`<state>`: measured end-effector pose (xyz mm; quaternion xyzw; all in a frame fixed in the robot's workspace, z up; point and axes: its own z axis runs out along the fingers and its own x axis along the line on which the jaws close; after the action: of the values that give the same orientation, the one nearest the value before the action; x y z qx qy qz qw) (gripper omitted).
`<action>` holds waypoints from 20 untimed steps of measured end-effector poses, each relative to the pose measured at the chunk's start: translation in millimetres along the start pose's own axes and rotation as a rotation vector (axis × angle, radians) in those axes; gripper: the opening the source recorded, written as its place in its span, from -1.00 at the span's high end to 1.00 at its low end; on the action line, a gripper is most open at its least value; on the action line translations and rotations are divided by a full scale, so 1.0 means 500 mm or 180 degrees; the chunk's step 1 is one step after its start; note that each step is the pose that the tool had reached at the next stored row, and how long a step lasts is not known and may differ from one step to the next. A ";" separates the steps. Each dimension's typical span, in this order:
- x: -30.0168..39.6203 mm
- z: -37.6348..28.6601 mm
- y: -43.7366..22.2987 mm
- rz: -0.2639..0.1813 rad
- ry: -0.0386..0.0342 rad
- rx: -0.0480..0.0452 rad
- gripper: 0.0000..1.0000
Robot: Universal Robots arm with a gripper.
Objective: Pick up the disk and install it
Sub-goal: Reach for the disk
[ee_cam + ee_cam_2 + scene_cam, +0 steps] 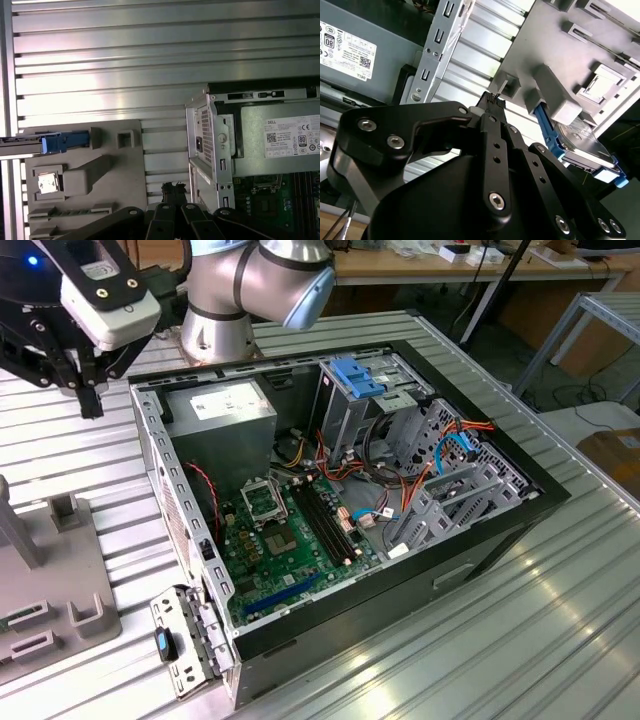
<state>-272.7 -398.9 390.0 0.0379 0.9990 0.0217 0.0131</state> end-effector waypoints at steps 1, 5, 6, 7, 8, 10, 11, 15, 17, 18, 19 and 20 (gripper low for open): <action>0.005 0.000 0.000 0.0000 0.0000 0.0000 0.79; 0.019 -0.001 -0.001 0.0000 0.0000 0.0000 0.79; 0.022 -0.001 -0.002 0.0000 0.0000 0.0000 0.79; 0.026 -0.001 -0.002 0.0000 0.0000 0.0000 0.79; 0.031 -0.001 -0.002 0.0000 0.0000 0.0000 0.79; 0.034 -0.001 -0.003 0.0000 0.0000 0.0000 0.79; 0.034 -0.001 -0.003 -0.0001 0.0000 0.0000 0.79; 0.035 -0.001 -0.003 0.0000 0.0000 0.0000 0.79; 0.035 -0.001 -0.003 0.0000 0.0000 0.0000 0.79; 0.036 -0.001 -0.003 0.0000 0.0000 0.0000 0.79; 0.036 -0.001 -0.003 0.0000 0.0000 0.0000 0.79; 0.036 -0.001 -0.003 0.0000 0.0000 0.0000 0.79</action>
<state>-290.6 -398.9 390.0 0.0379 0.9990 0.0217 0.0131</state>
